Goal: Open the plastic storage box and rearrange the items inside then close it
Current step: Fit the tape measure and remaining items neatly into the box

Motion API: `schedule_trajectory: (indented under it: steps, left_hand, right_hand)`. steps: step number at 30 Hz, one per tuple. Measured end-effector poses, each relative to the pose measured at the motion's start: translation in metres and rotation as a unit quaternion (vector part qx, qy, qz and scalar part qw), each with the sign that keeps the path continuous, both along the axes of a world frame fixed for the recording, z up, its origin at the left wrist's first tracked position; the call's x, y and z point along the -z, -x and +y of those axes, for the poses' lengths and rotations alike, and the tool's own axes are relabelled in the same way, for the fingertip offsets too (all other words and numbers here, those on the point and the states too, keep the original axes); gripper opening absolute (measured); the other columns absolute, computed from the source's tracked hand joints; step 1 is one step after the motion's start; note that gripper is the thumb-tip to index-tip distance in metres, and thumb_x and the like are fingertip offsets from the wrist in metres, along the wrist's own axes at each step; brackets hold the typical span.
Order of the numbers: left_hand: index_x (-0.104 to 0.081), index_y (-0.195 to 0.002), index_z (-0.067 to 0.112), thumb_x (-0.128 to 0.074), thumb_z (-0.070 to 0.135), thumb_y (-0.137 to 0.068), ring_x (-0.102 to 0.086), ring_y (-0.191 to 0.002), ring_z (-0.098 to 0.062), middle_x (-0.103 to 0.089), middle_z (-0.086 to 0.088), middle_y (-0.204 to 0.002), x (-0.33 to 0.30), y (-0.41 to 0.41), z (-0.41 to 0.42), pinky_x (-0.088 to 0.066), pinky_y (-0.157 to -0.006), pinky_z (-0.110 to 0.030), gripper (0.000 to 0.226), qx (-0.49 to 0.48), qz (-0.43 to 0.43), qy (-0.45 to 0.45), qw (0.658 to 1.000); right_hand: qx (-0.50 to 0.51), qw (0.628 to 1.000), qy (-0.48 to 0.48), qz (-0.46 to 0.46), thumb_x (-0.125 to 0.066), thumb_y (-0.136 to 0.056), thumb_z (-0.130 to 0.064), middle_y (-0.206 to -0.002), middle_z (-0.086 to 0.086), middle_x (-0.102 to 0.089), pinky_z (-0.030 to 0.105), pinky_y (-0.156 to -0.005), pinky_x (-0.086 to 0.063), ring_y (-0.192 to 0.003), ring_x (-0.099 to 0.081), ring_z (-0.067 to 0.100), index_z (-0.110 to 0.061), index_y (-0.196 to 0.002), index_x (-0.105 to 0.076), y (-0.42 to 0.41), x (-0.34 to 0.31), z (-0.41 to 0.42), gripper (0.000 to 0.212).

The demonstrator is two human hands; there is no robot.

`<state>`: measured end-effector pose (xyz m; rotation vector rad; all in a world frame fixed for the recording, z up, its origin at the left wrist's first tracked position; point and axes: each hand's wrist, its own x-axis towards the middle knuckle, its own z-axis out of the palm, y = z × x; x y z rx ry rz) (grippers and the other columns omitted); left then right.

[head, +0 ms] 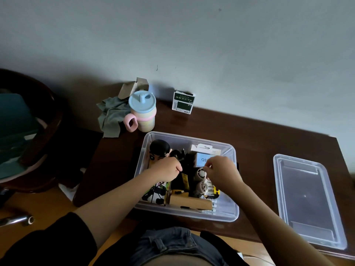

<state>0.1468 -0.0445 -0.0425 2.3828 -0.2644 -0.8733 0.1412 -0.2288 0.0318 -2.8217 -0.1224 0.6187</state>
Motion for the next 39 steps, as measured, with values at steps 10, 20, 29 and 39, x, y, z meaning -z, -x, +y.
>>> schedule_trajectory:
  steps: [10, 20, 29, 39]
  left_hand:
    - [-0.064, -0.082, 0.010, -0.065, 0.024, -0.082, -0.062, -0.089, -0.029, -0.063, -0.006, -0.081, 0.008, -0.004, -0.028, -0.047, -0.062, -0.034, 0.013, -0.041, -0.015, -0.113, 0.993]
    - [-0.062, -0.097, 0.010, -0.068, 0.034, -0.082, -0.062, -0.081, -0.026, -0.063, -0.004, -0.085, 0.018, -0.002, -0.043, -0.044, -0.062, -0.030, 0.029, -0.106, 0.052, -0.144, 0.983]
    - [-0.065, -0.094, 0.010, -0.065, 0.025, -0.084, -0.056, -0.071, -0.021, -0.058, 0.000, -0.076, 0.021, -0.007, -0.047, -0.039, -0.052, -0.026, 0.018, -0.168, 0.061, -0.149, 0.973]
    - [-0.070, -0.103, 0.009, -0.055, 0.004, -0.089, -0.067, -0.092, -0.024, -0.071, -0.008, -0.098, 0.024, -0.003, -0.051, -0.056, -0.075, -0.034, 0.021, -0.122, 0.073, -0.153, 0.978]
  right_hand:
    - [0.020, 0.988, 0.003, 0.155, -0.051, -0.095, -0.032, -0.101, 0.017, -0.068, 0.037, -0.087, -0.051, -0.093, -0.066, 0.028, 0.001, -0.112, -0.057, 0.020, 0.034, -0.018, 0.037]
    - [0.049, 0.983, -0.005, 0.178, -0.053, -0.093, -0.043, -0.102, 0.010, -0.066, 0.033, -0.071, -0.048, -0.090, -0.066, 0.027, -0.005, -0.117, -0.050, 0.019, 0.053, -0.019, 0.045]
    - [0.054, 0.981, -0.038, 0.181, -0.056, -0.092, -0.039, -0.106, 0.010, -0.065, 0.040, -0.076, -0.055, -0.088, -0.067, 0.028, -0.009, -0.122, -0.042, 0.017, 0.053, -0.020, 0.044]
    - [0.067, 0.976, -0.071, 0.194, -0.057, -0.093, -0.028, -0.113, 0.012, -0.064, 0.046, -0.084, -0.054, -0.094, -0.066, 0.031, -0.009, -0.124, -0.045, 0.013, 0.059, -0.021, 0.038]
